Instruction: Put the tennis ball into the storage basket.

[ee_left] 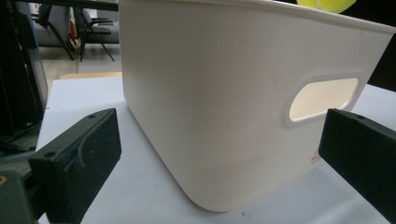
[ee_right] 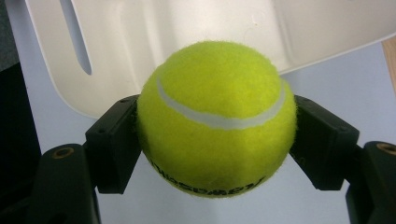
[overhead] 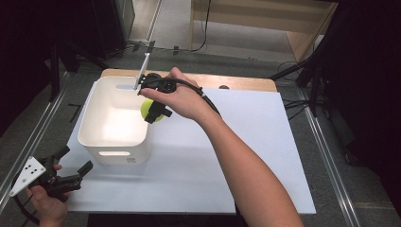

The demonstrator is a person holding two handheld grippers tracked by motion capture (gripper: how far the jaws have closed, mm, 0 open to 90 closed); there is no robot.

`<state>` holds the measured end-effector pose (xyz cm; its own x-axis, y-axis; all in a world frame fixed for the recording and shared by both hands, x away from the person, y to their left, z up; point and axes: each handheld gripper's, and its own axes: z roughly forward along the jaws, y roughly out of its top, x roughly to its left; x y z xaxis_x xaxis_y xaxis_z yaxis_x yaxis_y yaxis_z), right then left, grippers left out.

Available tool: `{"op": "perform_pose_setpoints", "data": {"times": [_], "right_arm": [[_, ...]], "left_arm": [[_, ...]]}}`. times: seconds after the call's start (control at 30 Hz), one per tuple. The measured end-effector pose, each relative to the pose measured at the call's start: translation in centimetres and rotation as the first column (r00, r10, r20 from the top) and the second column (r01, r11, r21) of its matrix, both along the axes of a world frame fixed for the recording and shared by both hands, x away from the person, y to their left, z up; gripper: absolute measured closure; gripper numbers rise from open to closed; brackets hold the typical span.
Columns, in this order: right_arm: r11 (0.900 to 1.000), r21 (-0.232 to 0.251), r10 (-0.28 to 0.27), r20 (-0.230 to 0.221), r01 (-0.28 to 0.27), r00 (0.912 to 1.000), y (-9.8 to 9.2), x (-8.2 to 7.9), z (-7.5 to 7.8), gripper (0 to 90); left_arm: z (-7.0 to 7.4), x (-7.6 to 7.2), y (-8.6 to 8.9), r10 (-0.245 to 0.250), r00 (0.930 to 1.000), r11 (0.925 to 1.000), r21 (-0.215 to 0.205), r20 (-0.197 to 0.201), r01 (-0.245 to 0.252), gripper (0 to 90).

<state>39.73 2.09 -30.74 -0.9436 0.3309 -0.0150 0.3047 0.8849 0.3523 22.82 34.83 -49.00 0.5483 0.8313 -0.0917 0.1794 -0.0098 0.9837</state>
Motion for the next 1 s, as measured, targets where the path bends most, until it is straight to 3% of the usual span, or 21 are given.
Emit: {"op": "perform_pose_setpoints", "data": {"times": [1.0], "right_arm": [[0.999,-0.007,0.053,-0.001,-0.053,0.9986,3.4,-0.6,-0.2,23.2]], "left_arm": [[0.0,0.0,0.1,-0.003,1.0000,1.0000,-0.001,0.002,0.003,0.0]]}}
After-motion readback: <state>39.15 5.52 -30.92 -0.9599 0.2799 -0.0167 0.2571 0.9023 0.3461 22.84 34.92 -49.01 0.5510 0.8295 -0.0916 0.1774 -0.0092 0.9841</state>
